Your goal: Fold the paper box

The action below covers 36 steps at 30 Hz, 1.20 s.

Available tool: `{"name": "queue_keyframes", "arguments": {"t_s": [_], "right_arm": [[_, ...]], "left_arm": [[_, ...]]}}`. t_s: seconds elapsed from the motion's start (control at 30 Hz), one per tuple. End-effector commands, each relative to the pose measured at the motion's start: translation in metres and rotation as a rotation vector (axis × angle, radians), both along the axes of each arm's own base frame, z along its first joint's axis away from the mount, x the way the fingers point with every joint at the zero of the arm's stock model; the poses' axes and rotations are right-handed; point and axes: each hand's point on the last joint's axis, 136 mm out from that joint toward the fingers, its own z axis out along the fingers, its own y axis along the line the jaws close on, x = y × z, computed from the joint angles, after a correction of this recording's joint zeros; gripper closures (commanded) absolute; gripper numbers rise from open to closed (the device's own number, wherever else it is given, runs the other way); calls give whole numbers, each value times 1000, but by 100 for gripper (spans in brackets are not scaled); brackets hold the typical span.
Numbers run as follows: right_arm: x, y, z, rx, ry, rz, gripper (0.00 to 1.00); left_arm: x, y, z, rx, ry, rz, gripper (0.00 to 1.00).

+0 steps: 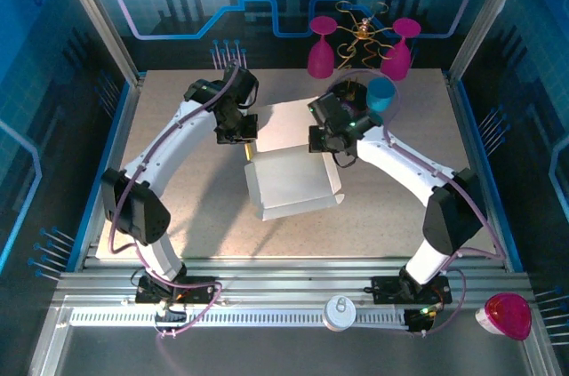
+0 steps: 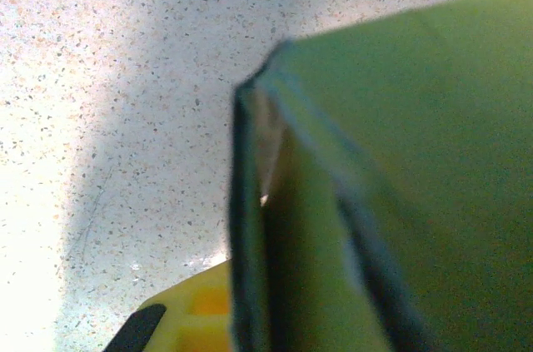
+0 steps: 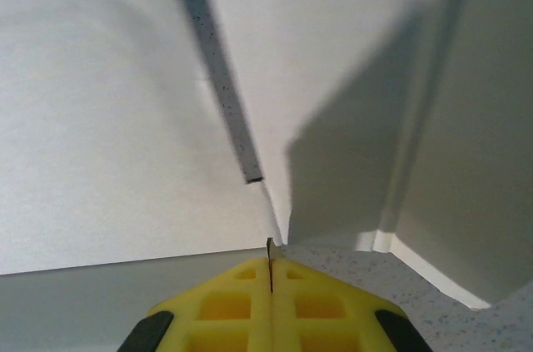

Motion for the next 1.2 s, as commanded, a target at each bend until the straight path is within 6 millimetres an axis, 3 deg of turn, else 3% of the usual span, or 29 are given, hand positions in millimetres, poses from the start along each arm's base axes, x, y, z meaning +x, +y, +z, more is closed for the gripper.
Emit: {"name": "queue_keyframes", "arguments": {"t_s": [0.0, 0.2, 0.53, 0.63, 0.77, 0.93, 1.03, 1.17], "right_arm": [[1, 24, 16, -113, -80, 150, 100], [-4, 51, 17, -218, -124, 303, 100], [-13, 78, 9, -379, -161, 494, 100], [-13, 82, 19, -384, -186, 517, 91], [-14, 87, 62, -271, -231, 530, 63], [-29, 89, 145, 85, -281, 617, 34], [-33, 74, 190, 340, -287, 635, 28], [-22, 29, 240, 693, -310, 543, 29]], "left_arm": [[0, -9, 7, -28, 0, -36, 100], [1, -10, 7, -29, 1, -38, 100], [4, -10, 6, -23, 5, -47, 100], [4, -9, 6, -20, 7, -50, 100], [4, -8, 4, -20, 6, -61, 100], [6, -5, 6, -81, 9, -64, 100], [9, -7, 10, -148, -1, -78, 100], [13, -16, 16, -259, -12, -119, 100]]}}
